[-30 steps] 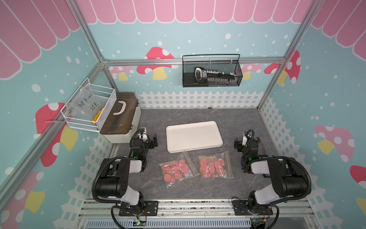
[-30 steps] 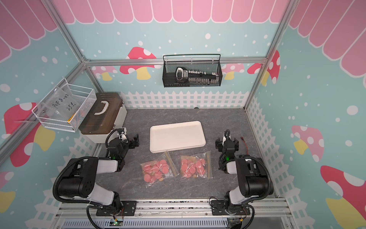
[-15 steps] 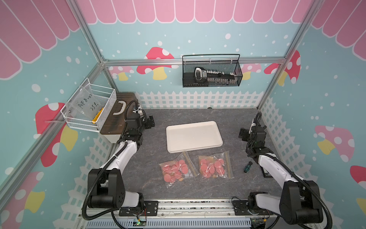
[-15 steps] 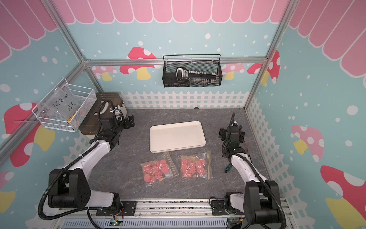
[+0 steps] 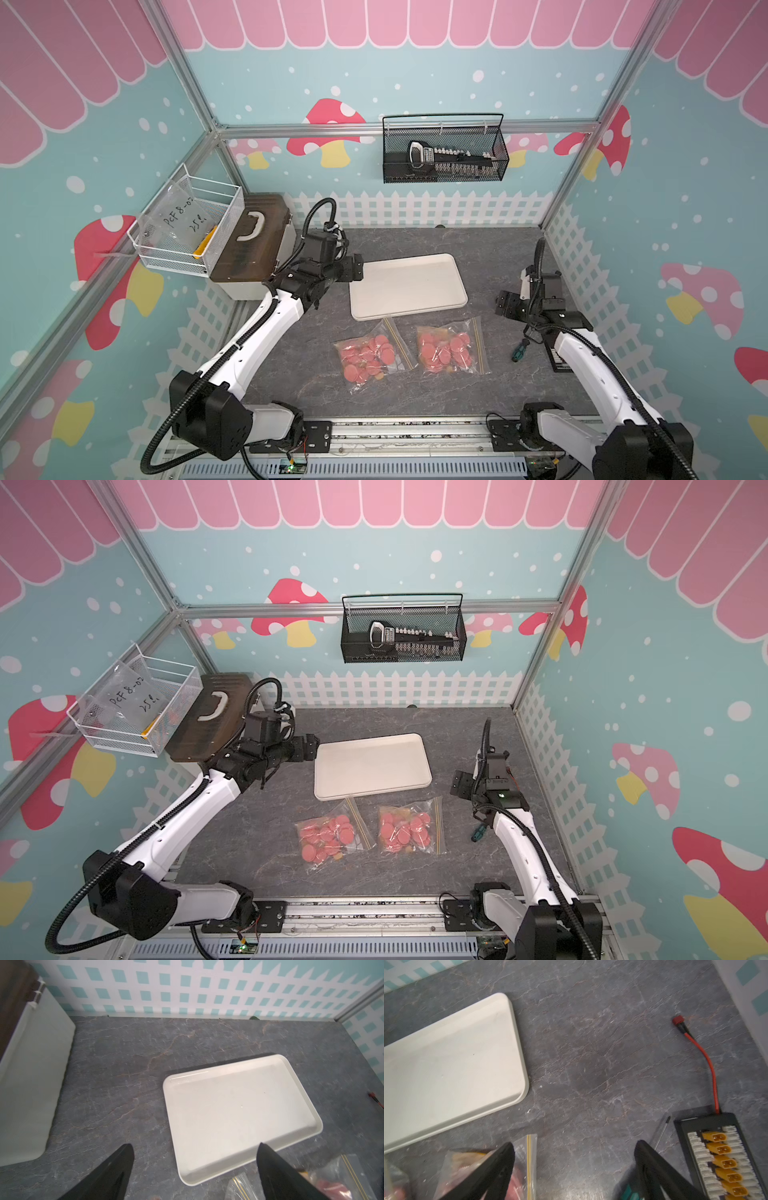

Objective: Pour cookies out of the ziploc bag
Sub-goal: Open the ziploc bag at the center of the board.

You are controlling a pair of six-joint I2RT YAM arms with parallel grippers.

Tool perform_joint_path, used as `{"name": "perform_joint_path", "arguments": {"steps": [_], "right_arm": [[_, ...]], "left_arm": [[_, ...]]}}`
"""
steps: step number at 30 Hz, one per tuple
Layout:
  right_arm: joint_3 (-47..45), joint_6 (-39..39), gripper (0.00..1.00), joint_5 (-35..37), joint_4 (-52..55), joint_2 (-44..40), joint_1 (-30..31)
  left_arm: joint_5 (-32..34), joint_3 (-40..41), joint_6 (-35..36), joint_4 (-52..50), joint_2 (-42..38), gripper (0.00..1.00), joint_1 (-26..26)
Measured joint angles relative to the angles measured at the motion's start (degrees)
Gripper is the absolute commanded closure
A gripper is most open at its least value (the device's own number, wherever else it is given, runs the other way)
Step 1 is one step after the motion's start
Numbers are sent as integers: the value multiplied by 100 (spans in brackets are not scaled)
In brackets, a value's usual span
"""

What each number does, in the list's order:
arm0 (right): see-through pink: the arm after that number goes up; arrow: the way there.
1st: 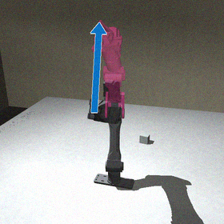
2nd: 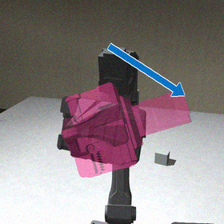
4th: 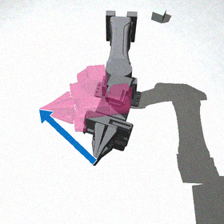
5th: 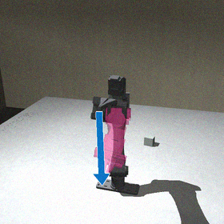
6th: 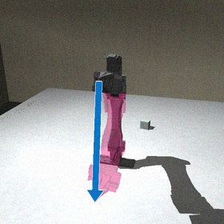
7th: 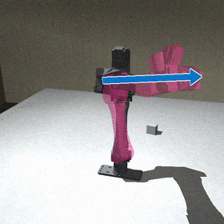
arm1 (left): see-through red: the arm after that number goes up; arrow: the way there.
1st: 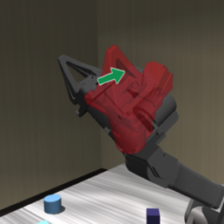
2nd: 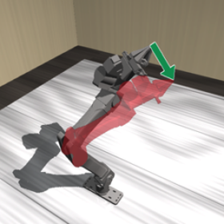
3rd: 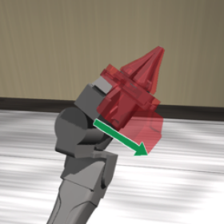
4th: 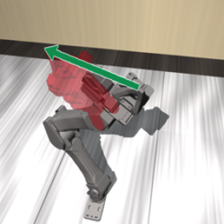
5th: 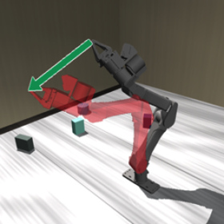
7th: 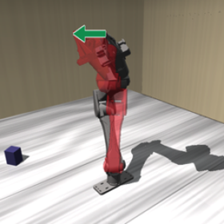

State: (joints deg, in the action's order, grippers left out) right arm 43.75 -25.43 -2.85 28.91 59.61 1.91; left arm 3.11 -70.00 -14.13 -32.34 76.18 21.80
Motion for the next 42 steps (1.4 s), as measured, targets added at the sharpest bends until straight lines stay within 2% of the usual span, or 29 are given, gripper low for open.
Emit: {"name": "perform_joint_path", "arguments": {"steps": [4, 9, 15, 23, 42], "right_arm": [[-247, -114, 21, -428, 345, -138, 0], [-769, -535, 23, -841, 542, -382, 0], [-1095, -706, 28, -898, 623, -433, 0], [-1530, -719, 31, -1180, 426, -446, 0], [-1690, -715, 33, -1366, 109, -573, 0]], "left_arm": [[-166, 0, -184, -269, -70, 4, 389], [-286, -2, -348, -387, -74, 4, 828], [-420, -2, -461, -407, 133, 4, 1134], [-581, -2, -590, -385, 393, 4, 1283], [-684, -2, -763, -258, 485, 4, 1390]]}}
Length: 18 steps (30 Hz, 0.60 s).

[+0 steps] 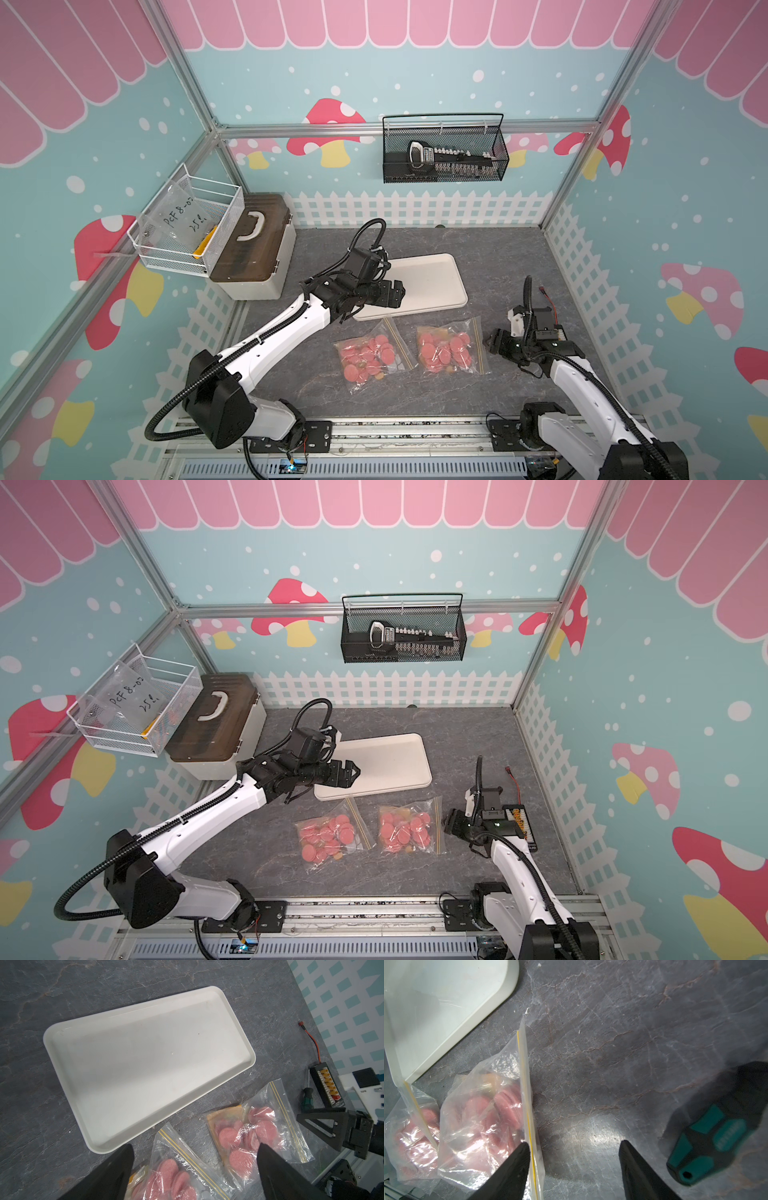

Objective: Pour cookies out of the ziploc bag
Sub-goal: Open the ziploc bag at the center of the board.

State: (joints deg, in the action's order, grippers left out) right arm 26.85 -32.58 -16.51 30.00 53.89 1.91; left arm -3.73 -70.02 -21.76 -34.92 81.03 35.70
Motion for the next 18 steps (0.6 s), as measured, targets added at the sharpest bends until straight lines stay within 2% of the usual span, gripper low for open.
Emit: {"name": "perform_joint_path", "arguments": {"steps": [11, 18], "right_arm": [[-2, 44, 36, -55, -87, 153, 44], [-2, 109, 45, -140, -227, 361, 177]], "left_arm": [[-2, 0, -39, 2, 0, 4, 11], [-2, 0, -42, 2, 0, 3, 20]]}}
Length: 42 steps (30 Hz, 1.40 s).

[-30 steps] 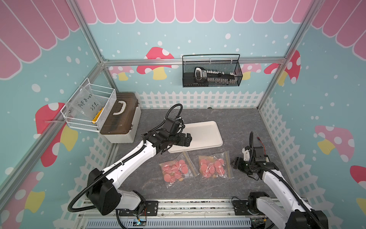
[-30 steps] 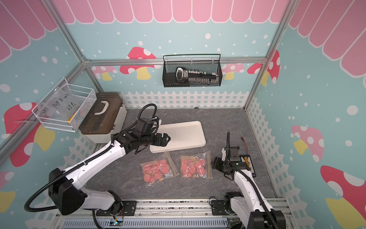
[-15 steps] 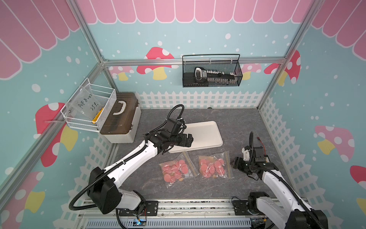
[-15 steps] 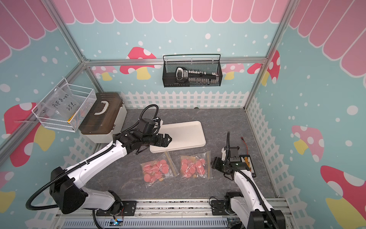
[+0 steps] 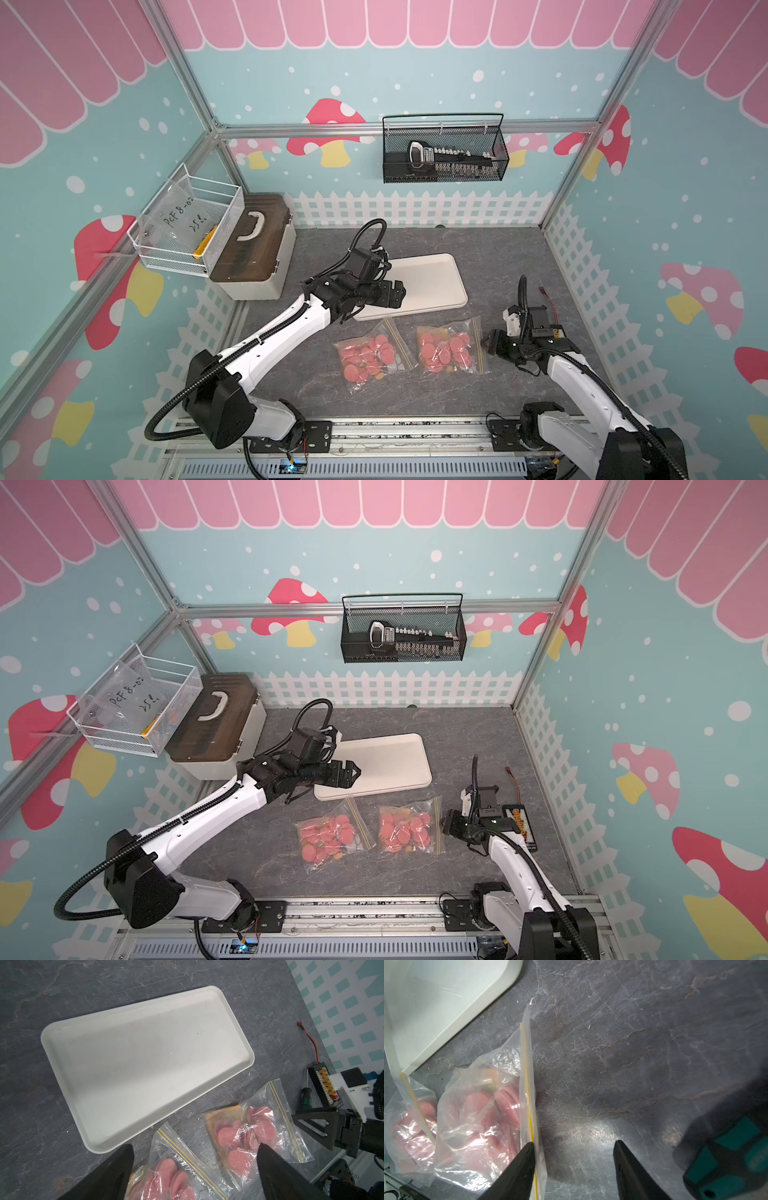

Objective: Pour cookies out of the ziploc bag
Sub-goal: Open the ziploc bag at the center of the board.

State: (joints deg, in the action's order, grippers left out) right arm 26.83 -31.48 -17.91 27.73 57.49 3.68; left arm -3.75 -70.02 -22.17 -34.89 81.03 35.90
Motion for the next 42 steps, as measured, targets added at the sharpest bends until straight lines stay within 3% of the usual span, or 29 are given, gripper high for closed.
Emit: {"name": "perform_joint_path", "arguments": {"steps": [4, 10, 15, 27, 35, 42], "right_arm": [[0, 20, 49, -7, -59, 127, 59], [0, 116, 66, -175, -186, 186, 94], [0, 162, 75, -461, -319, 302, 94], [-4, 249, 80, -1174, -612, 273, 94], [-9, 256, 89, -1257, -680, 398, 160], [-9, 256, 72, -1134, -603, 413, 168]], "left_arm": [[-7, 2, -2, 0, 0, 4, 20], [-46, 26, -22, 2, 0, 4, 20], [-87, 26, -42, 4, 0, 4, 24], [-192, 35, -122, 55, 55, 5, 66], [-407, 9, -181, 87, 297, 7, 168], [-573, -243, -212, 118, 573, 8, 415]]}}
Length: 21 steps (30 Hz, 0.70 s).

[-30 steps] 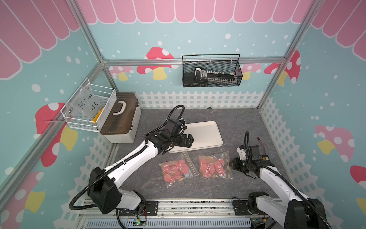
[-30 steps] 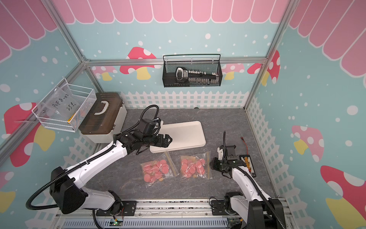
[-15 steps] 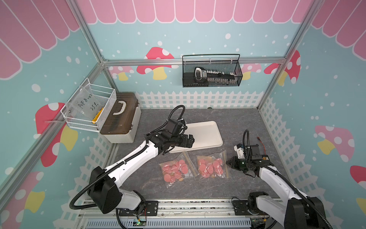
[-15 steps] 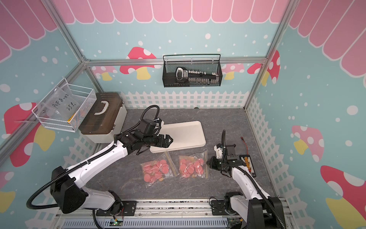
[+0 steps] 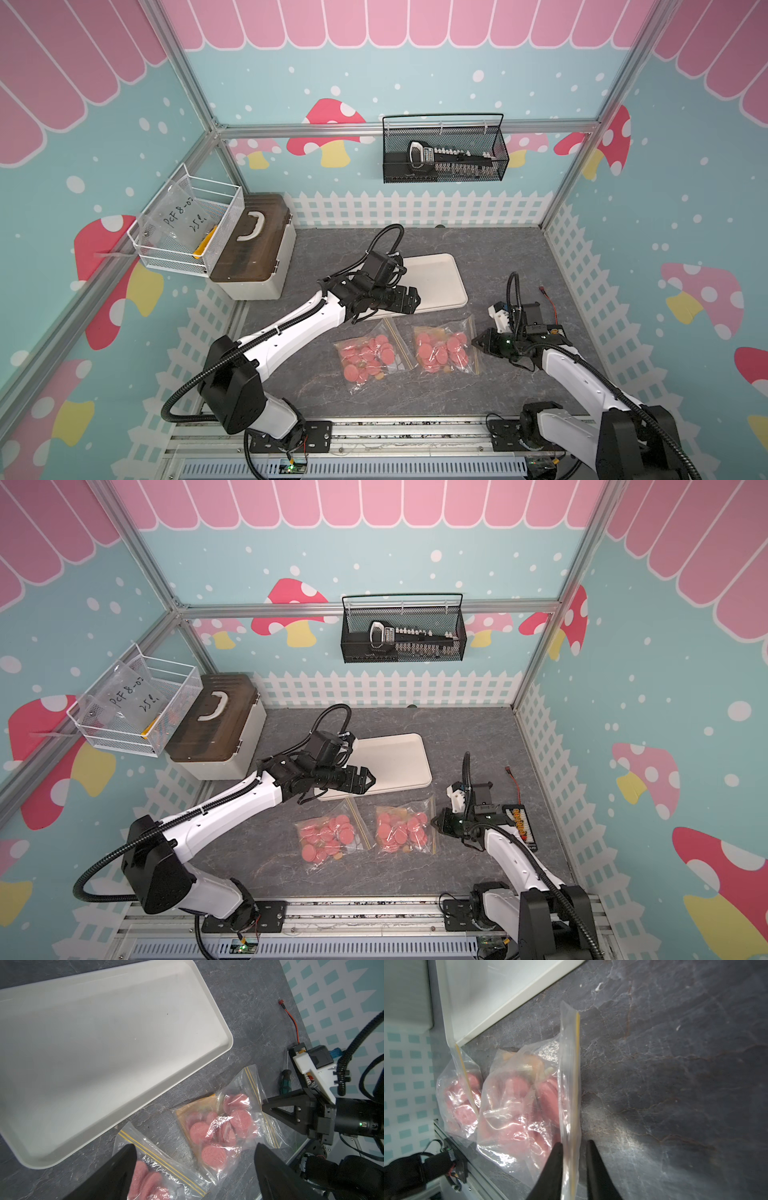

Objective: Pour cookies out of the ziploc bag
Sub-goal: Open the ziploc bag at the center of the board.

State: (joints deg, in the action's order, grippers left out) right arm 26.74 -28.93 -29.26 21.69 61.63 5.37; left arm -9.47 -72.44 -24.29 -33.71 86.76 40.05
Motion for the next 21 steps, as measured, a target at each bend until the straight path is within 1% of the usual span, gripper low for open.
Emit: {"name": "perform_joint_path", "arguments": {"steps": [5, 7, 8, 15, 21], "right_arm": [[2, -46, 65, 310, 162, -420, 0], [0, -70, 56, 444, 221, -560, 0], [0, -74, 54, 494, 245, -592, 0], [0, -133, 54, 813, 389, -675, 0], [0, -164, 52, 1095, 461, -870, 0]], "left_arm": [[-72, -26, -24, 17, 109, 8, 59], [-85, -39, -44, 15, 157, 8, 63], [-87, -50, -46, 11, 177, 8, 63], [-114, -144, -66, 13, 229, 8, 98], [-111, -184, -66, 15, 229, 9, 111]]}}
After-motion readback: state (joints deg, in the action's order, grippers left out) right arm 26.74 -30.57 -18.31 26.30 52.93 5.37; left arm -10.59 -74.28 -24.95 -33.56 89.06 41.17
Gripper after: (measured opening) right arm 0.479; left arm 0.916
